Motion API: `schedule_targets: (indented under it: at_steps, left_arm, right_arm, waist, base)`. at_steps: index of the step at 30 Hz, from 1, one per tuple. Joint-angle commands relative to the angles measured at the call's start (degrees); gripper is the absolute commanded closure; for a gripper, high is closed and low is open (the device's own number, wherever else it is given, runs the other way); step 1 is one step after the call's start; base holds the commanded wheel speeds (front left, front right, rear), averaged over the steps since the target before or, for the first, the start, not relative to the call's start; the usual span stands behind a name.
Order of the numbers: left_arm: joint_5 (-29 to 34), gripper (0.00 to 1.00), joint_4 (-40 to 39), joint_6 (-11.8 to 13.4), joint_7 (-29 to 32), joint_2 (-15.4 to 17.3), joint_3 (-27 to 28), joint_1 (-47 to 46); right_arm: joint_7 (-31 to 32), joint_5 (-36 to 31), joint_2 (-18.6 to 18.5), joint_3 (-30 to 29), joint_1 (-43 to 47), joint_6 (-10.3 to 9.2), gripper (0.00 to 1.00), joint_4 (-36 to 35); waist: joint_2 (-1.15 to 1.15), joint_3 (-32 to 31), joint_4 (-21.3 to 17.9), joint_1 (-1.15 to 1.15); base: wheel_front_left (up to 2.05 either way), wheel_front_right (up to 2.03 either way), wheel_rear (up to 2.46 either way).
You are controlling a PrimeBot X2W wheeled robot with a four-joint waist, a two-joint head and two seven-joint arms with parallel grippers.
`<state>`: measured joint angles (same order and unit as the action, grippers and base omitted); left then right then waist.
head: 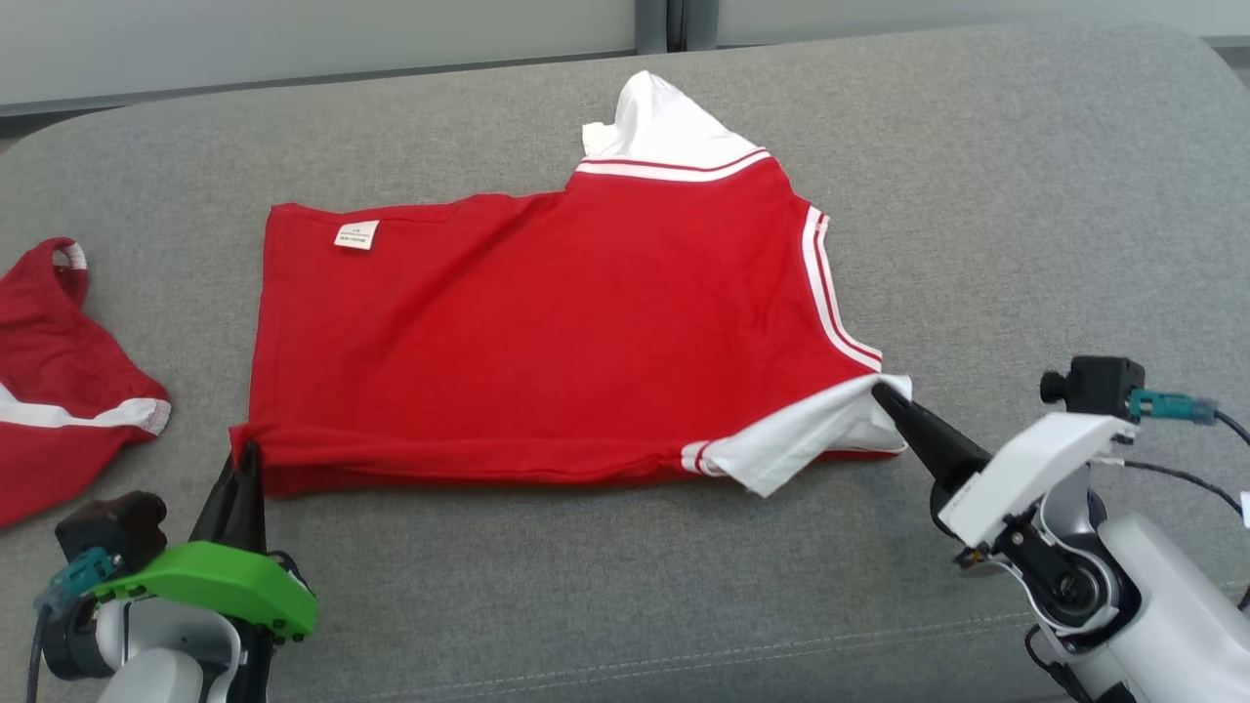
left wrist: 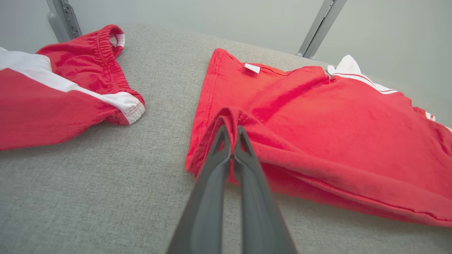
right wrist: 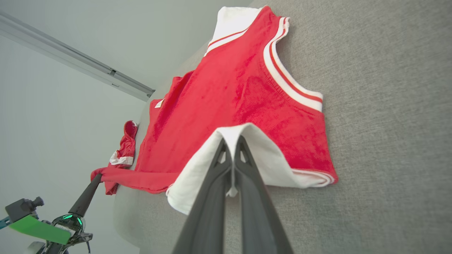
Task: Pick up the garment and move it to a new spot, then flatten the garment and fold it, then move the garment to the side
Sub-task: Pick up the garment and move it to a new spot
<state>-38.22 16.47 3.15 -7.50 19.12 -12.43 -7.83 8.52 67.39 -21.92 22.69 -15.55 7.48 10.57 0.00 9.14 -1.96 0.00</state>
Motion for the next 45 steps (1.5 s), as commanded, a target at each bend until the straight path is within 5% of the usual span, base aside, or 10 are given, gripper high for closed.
schedule_targets:
  at_steps: [1,16,32,33,34,35,36,45]
  left_arm:
    - [-0.13,1.0,0.98,-0.42,0.81,0.57,-0.05,-2.1]
    - [-0.74,1.0,16.86,-3.34,5.61,0.51,-2.0,-15.49]
    - [-1.05,1.0,30.43,-7.32,1.76,-1.15,-3.28,-23.63]
    - [-0.98,0.95,31.07,-7.5,1.46,-1.29,-3.4,-23.97]
    - [-0.84,0.66,31.54,-7.67,1.13,-1.4,-3.61,-24.26]
    - [-0.61,0.31,31.94,-7.82,0.54,-1.41,-3.72,-24.54]
    - [-0.45,0.0,32.48,-7.96,0.1,-1.49,-3.85,-24.79]
    - [-0.24,0.0,34.91,-8.69,-4.69,-2.62,-4.51,-23.25]
  right_arm:
    - [0.57,-0.68,0.92,-0.2,-2.09,0.02,1.0,1.45]
    - [1.36,-4.27,7.54,2.89,-19.49,0.02,1.0,19.71]
    - [-3.64,-3.17,10.16,8.28,-28.27,0.02,1.0,31.79]
    - [-3.93,-2.84,10.15,8.52,-28.49,0.02,1.0,32.31]
    - [-4.17,-2.59,10.17,8.83,-28.69,0.02,0.91,32.67]
    - [-4.43,-2.45,10.17,9.13,-28.91,0.02,0.56,32.97]
    - [-4.79,-2.31,10.09,9.43,-29.13,0.02,0.0,33.19]
    - [-9.2,-0.02,8.11,12.85,-26.92,0.02,0.0,30.59]
  waist:
    - [0.0,0.74,-0.31,0.0]
    - [0.0,4.14,-0.41,0.0]
    - [0.0,6.07,-0.1,0.0]
    - [0.0,6.14,-0.05,0.0]
    - [0.0,6.19,-0.01,0.0]
    - [0.0,6.23,0.0,0.0]
    - [0.0,6.22,0.0,0.0]
    - [0.0,4.27,-0.07,0.0]
  base:
    - [0.0,0.0,0.0]
    - [0.0,0.0,0.0]
    - [0.0,0.0,0.0]
    - [0.0,0.0,0.0]
    - [0.0,0.0,0.0]
    - [0.0,0.0,0.0]
    - [0.0,0.0,0.0]
    - [0.0,0.0,0.0]
